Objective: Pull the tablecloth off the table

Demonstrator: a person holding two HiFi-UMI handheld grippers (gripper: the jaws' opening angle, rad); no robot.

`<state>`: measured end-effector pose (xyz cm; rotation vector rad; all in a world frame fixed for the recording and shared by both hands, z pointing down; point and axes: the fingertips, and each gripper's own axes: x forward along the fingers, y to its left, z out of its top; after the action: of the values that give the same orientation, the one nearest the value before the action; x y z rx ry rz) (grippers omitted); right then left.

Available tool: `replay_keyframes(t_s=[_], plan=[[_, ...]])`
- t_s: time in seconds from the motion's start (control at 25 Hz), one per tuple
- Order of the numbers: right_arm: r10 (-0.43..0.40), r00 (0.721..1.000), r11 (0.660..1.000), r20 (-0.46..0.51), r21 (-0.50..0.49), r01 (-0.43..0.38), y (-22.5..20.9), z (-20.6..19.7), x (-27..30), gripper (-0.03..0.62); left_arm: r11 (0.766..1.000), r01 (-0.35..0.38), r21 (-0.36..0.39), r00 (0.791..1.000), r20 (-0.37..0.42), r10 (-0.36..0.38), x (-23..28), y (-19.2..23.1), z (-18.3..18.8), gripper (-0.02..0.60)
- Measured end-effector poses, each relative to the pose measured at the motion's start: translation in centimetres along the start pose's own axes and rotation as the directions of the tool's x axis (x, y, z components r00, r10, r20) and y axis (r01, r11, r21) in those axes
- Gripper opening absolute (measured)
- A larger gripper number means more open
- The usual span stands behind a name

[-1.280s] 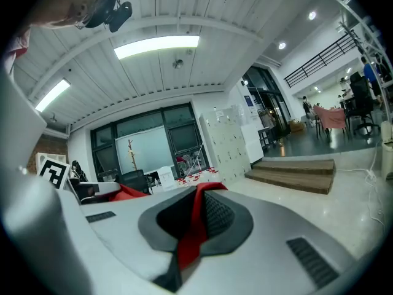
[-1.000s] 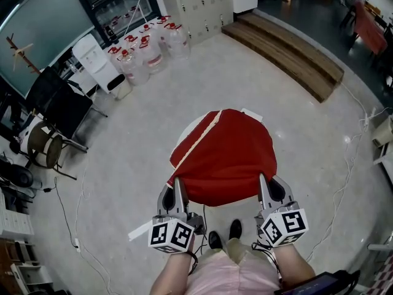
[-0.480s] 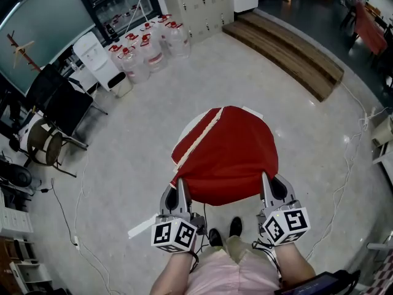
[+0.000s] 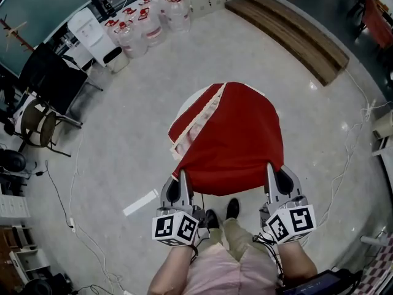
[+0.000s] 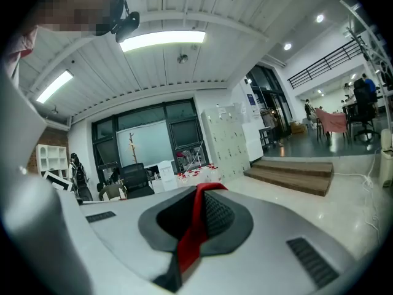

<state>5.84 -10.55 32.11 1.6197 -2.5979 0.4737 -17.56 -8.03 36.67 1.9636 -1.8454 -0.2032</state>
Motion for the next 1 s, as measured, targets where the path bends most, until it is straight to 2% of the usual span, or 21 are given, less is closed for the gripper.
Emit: replay_keyframes(t_s=[0.24,0.48,0.72,0.76,0.84,0.92,1.0], plan=[[0.023,0.999,0.999,-0.031,-0.028,-0.024,-0.3,-1.3,1.9,0.026,0.999,-0.025,-0.030,0.998,-0.053,0.023,2.4,1.9,-4.0,0.032],[0.043,0.993,0.998,-0.114,-0.045,-0.048,-0.2,-4.5,3.0,0.026,0.993,-0.066,-0.093,0.991,-0.126,0.054,2.9,4.2,-9.2,0.032],[0.046,0.985,0.998,-0.167,-0.039,-0.054,-1.1,-8.0,3.5,0.026,0.985,-0.051,-0.164,0.985,-0.169,0.023,3.6,5.8,-14.8,0.041],[0.047,0.984,0.998,-0.170,-0.037,-0.053,-1.3,-8.4,3.6,0.026,0.982,-0.042,-0.186,0.985,-0.171,0.010,3.8,6.1,-15.8,0.095],[0.047,0.984,0.998,-0.173,-0.032,-0.053,-1.6,-9.0,3.8,0.026,0.969,-0.032,-0.244,0.985,-0.170,-0.010,4.1,7.0,-17.6,0.278],[0.051,0.982,0.998,-0.181,-0.030,-0.058,-1.8,-9.7,4.0,0.026,0.955,-0.032,-0.296,0.985,-0.174,-0.021,4.3,7.8,-19.4,0.347],[0.061,0.979,0.997,-0.192,-0.030,-0.068,-1.9,-10.3,4.2,0.026,0.942,-0.034,-0.335,0.983,-0.183,-0.030,4.8,8.6,-21.2,0.376]])
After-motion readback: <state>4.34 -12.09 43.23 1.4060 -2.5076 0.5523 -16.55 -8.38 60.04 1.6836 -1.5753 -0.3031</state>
